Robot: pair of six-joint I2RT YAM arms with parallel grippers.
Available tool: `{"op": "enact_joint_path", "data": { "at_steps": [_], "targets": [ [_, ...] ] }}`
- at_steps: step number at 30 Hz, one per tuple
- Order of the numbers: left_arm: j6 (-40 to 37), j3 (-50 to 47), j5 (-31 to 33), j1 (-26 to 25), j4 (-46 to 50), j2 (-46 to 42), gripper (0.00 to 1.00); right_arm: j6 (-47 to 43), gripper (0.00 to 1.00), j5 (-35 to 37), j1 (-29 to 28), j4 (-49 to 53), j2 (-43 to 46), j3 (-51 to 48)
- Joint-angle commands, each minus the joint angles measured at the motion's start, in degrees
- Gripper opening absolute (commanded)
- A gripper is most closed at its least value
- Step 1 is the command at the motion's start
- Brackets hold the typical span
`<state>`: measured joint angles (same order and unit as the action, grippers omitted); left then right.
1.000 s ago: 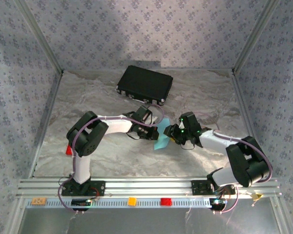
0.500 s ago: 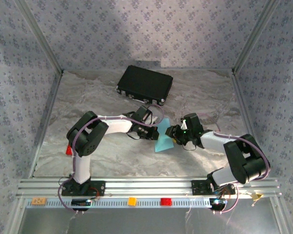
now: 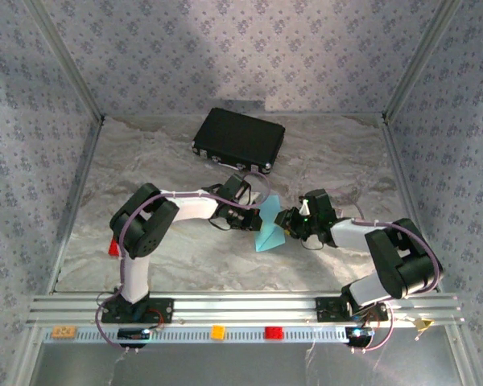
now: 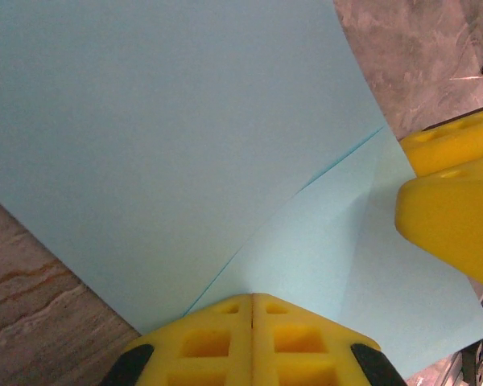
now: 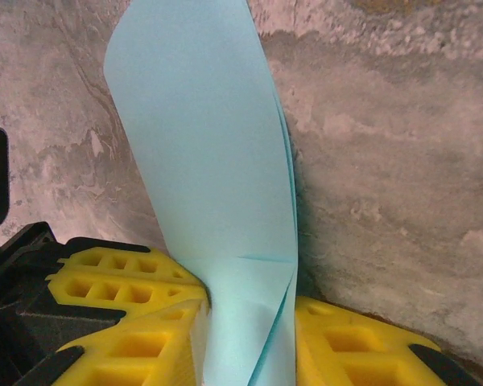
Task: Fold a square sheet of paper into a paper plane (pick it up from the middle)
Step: Turn over the paper at the center of the table.
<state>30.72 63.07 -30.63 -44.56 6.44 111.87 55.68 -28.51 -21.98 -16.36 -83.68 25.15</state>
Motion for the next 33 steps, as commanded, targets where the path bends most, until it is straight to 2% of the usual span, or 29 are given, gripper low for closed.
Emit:
{"op": "enact_joint_path", "data": {
  "at_steps": [1,18,24,29,33],
  "targets": [
    [0.52,-1.36,0.76,0.36,0.37,0.52,0.00,-0.38,0.31,-0.71,0.49,-2.39,-0.59,-0.98],
    [1.07,-1.93,0.82,0.37,-0.55,0.01,0.00,-2.98,0.25,-0.85,0.69,-5.00,-1.70,-1.75],
    [1.20,-1.69,1.00,0.35,-0.38,-0.51,0.00,-3.13,0.16,-0.93,1.16,-5.22,-1.82,-2.04],
    [1.98,-1.96,1.29,0.31,-0.64,-2.81,0.14,-2.98,0.11,-1.46,1.38,-5.30,-0.44,-2.53],
    [2.33,-2.46,2.82,0.21,-0.63,-6.61,0.24,-4.17,0.09,0.31,0.90,-2.11,3.88,-2.41]
  ]
}}
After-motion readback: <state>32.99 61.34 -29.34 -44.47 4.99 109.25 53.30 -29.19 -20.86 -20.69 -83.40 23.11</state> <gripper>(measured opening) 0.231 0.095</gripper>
